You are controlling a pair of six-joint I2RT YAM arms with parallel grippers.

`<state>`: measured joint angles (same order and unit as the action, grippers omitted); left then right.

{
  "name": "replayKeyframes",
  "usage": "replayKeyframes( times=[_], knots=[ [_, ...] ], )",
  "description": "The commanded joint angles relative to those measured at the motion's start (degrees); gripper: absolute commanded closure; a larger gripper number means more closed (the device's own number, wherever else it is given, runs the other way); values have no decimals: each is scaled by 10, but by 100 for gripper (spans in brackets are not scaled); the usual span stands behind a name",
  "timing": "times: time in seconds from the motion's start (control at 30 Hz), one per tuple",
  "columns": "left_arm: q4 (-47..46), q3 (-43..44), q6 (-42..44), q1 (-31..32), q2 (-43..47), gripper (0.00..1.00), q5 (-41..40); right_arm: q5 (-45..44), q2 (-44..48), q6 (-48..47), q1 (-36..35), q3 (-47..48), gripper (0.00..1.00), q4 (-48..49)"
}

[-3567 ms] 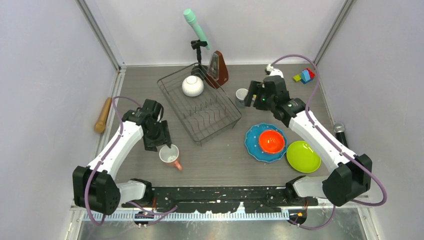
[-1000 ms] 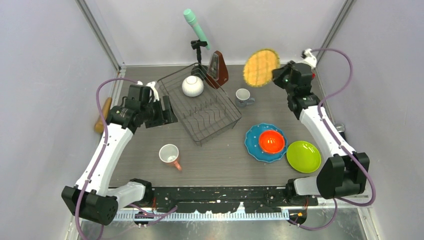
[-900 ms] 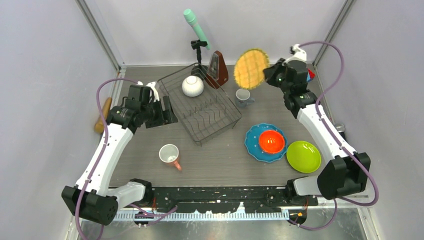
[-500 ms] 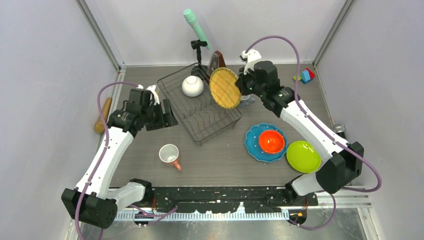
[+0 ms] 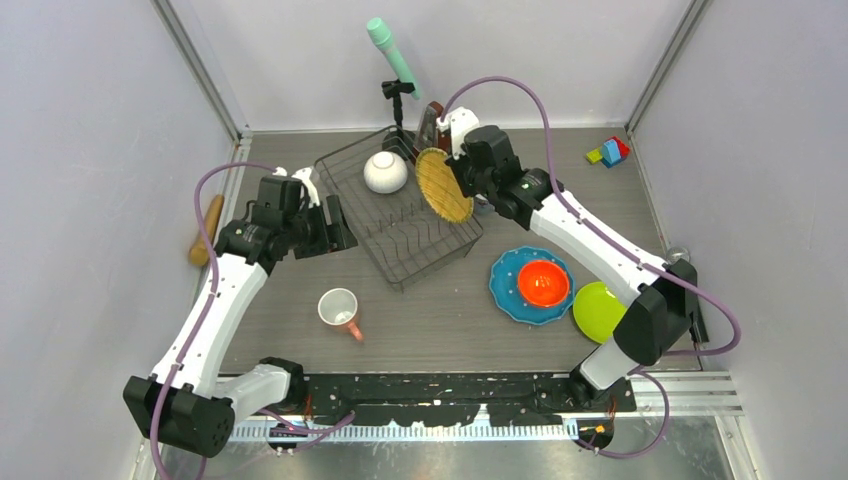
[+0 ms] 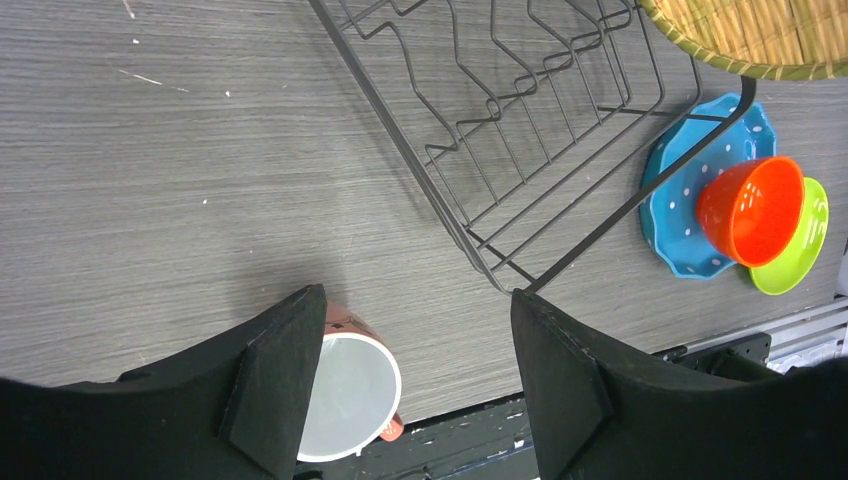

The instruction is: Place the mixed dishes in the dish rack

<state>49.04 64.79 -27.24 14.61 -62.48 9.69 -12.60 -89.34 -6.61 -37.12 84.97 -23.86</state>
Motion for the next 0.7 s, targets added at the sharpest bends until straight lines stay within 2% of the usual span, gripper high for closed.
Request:
replayKeyframes(
  times=[0.0, 0.27, 0.43, 0.47, 0.53, 0.57, 0.6, 0.63, 0.67],
  knots=[
    [-25, -1, -3, 2, 13, 30, 10, -65, -10, -20, -17, 50, 100, 31],
    [-26, -7, 0, 2, 14, 30, 6, -99, -40, -21, -38, 54, 100, 25],
    [-28, -7, 0, 2, 12, 30, 6, -122, -58, 0, -55, 28, 99, 53],
    [-27, -5, 0, 2, 11, 30, 7, -125, -64, 3, -57, 25, 96, 58],
    [-25, -5, -1, 2, 12, 30, 7, -132, -70, 7, -62, 18, 82, 64],
    [-25, -6, -1, 2, 13, 30, 7, -133, -71, 9, -64, 13, 69, 65],
    [-25, -7, -2, 2, 14, 30, 6, -134, -70, 15, -65, 8, 63, 67],
    [-25, -9, -2, 2, 15, 30, 6, -137, -70, 19, -65, 5, 49, 69],
    [-25, -10, -2, 2, 14, 30, 7, -141, -64, 26, -65, -2, 42, 70]
  ],
)
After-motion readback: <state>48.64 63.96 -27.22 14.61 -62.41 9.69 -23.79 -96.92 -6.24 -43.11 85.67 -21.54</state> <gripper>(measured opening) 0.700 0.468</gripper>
